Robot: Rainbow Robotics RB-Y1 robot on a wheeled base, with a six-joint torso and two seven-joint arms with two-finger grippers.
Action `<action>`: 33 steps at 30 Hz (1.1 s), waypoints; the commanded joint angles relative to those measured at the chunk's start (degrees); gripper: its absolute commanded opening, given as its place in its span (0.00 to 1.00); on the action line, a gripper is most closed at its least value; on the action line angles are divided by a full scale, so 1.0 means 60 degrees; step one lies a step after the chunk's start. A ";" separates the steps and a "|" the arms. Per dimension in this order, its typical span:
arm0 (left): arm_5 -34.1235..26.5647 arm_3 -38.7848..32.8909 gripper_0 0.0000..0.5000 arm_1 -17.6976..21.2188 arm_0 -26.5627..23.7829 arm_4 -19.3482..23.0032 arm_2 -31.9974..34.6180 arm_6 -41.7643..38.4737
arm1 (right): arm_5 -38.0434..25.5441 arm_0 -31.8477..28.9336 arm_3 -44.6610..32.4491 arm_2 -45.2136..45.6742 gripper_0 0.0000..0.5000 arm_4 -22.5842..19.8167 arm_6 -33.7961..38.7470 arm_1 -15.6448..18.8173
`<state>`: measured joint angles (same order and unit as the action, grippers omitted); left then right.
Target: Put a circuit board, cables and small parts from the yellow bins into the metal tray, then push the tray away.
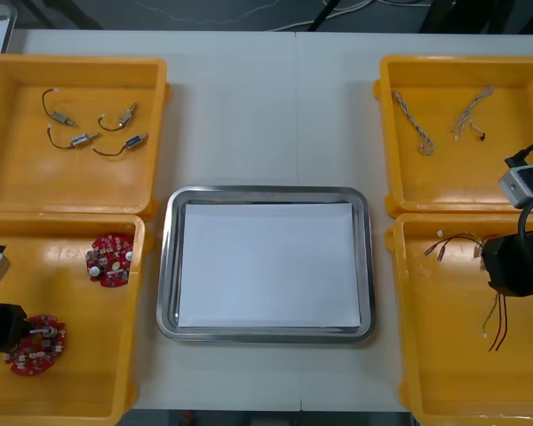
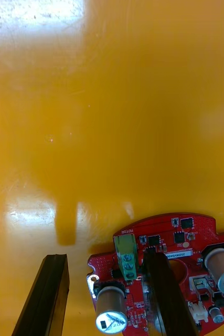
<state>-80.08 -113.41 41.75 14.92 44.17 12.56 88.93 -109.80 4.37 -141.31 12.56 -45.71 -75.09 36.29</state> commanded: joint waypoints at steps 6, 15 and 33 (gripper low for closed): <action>0.0089 -0.0140 0.75 -0.0396 0.0266 -0.0139 0.0353 0.0954 | -0.0033 0.0355 -0.0779 -0.0203 0.00 -0.0292 0.1514 0.0426; 0.0089 -0.0140 0.34 -0.0411 0.0193 -0.0154 0.0338 0.0896 | -0.0033 0.0326 -0.0955 -0.0335 0.00 -0.0117 0.2363 0.0528; -0.0790 -0.0580 0.00 -0.0411 -0.0554 0.0036 0.0485 0.0705 | -0.0033 0.0340 -0.0867 -0.0335 0.00 -0.0043 0.2363 0.0528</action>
<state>-82.25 -113.92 40.22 14.05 43.91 13.12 88.93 -109.80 5.29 -144.97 11.29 -46.40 -63.10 37.66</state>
